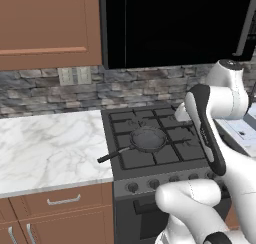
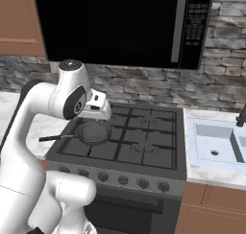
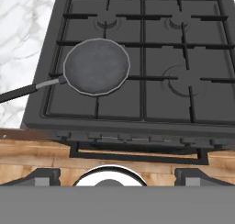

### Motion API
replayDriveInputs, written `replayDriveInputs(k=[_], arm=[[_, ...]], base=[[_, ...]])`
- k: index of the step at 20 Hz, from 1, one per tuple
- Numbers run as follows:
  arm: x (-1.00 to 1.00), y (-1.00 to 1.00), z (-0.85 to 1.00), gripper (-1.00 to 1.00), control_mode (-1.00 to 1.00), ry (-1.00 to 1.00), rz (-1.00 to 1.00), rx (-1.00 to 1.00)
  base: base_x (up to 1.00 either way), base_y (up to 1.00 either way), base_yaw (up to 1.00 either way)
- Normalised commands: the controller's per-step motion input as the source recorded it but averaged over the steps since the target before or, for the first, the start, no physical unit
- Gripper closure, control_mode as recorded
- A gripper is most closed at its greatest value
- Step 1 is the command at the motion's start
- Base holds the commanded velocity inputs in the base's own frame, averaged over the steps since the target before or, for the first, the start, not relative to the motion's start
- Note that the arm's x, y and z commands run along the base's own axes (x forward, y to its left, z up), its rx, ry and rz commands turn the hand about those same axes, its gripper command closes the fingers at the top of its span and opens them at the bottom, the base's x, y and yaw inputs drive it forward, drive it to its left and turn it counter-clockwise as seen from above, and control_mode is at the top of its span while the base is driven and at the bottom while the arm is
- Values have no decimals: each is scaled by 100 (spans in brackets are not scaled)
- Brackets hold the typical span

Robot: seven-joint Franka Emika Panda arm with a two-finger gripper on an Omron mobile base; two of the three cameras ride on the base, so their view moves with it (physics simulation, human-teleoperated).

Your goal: Pick the croissant and place it on the pan. Then turn on the stove to warm the croissant.

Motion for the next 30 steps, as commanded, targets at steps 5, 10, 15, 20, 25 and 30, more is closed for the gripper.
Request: replayDriveInputs(k=[5,10,15,20,25,30], arm=[[-22,0,-20,-100,-100,0,0,0],[-3,1,-16,-100,-100,0,0,0],[0,2,-13,-100,-100,2,2,0],[0,0,-6,-100,-100,2,2,0],[2,0,-1,-100,100,0,0,0],[0,0,0,-100,100,0,0,0]], base=[[0,0,0],[0,0,0],[0,0,0],[0,0,0],[4,0,0],[5,0,0]])
